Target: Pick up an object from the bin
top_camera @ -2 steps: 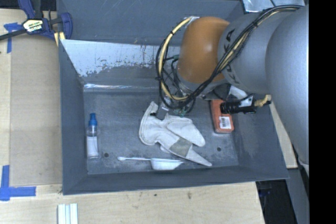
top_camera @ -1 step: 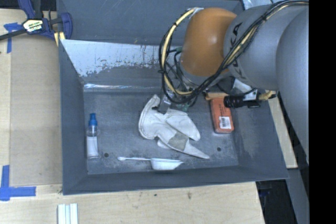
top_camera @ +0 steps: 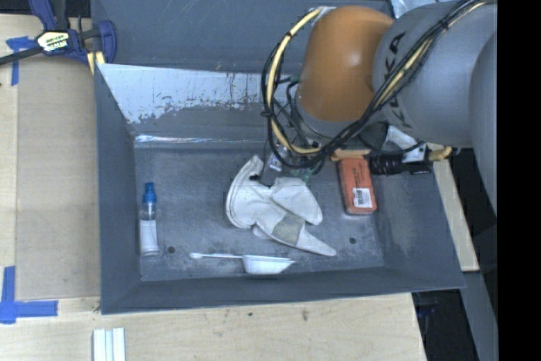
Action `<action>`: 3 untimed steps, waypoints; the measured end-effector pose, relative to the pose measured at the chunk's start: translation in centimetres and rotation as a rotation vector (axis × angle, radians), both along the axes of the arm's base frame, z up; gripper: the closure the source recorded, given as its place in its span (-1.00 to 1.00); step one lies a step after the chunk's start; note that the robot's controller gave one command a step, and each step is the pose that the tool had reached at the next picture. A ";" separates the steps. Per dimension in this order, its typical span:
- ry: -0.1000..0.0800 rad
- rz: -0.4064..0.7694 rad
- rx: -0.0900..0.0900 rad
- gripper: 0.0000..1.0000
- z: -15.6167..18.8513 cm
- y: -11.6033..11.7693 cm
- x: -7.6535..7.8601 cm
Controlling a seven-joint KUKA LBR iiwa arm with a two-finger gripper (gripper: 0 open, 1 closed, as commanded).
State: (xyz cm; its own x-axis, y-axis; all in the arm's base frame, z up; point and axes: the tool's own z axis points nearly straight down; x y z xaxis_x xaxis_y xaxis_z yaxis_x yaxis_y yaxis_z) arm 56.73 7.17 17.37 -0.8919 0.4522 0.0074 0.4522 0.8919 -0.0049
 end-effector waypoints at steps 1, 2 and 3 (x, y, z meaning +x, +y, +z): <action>-0.028 0.034 0.003 1.00 -0.6 0.6 2.0; 0.005 0.037 0.000 1.00 -0.4 0.5 1.0; -0.008 0.056 0.001 1.00 7.0 1.1 1.3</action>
Offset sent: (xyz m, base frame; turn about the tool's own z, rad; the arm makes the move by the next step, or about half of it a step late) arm 0.0003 0.0019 0.1587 -0.0216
